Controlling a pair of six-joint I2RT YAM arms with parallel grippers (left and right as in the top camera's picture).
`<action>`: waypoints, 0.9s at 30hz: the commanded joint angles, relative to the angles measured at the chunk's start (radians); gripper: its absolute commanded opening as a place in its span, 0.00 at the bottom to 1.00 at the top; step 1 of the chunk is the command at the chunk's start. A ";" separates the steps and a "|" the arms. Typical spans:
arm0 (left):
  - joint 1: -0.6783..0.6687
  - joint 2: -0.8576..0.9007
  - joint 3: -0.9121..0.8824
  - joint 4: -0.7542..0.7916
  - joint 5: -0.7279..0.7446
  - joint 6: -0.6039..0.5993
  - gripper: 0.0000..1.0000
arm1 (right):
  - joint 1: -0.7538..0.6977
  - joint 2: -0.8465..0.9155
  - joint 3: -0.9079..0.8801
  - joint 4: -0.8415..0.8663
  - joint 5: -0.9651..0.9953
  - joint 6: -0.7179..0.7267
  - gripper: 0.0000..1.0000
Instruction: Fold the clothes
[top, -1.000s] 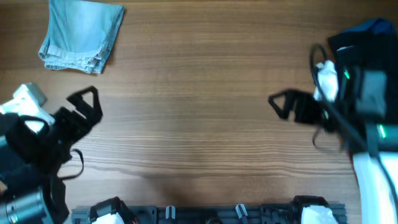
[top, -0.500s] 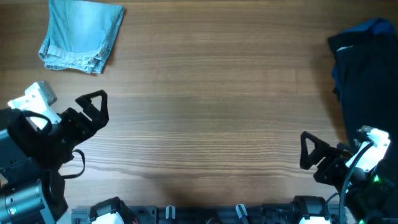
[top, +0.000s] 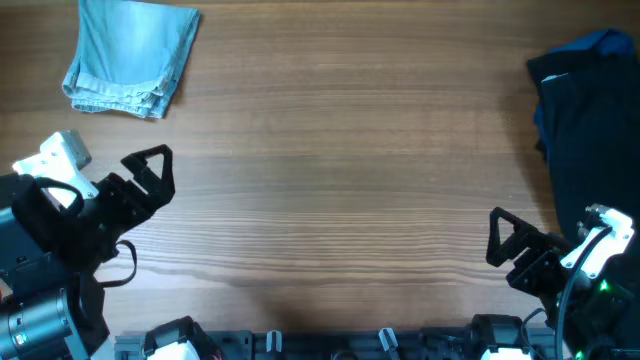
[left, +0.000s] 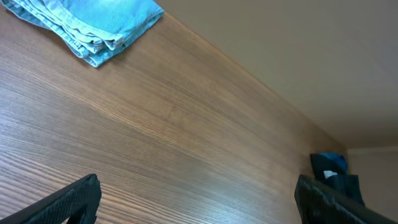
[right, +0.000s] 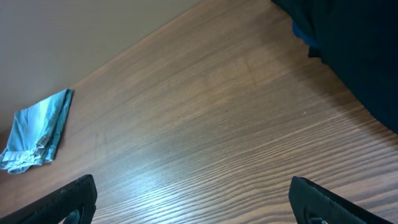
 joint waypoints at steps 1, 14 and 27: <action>0.006 0.000 0.001 0.003 0.019 0.023 1.00 | 0.003 -0.005 -0.005 0.000 0.042 0.003 1.00; 0.006 0.000 0.001 0.003 0.019 0.023 1.00 | 0.003 -0.191 -0.499 0.571 -0.022 -0.264 1.00; 0.006 0.000 0.001 0.003 0.019 0.023 1.00 | 0.003 -0.472 -0.983 1.136 -0.129 -0.390 1.00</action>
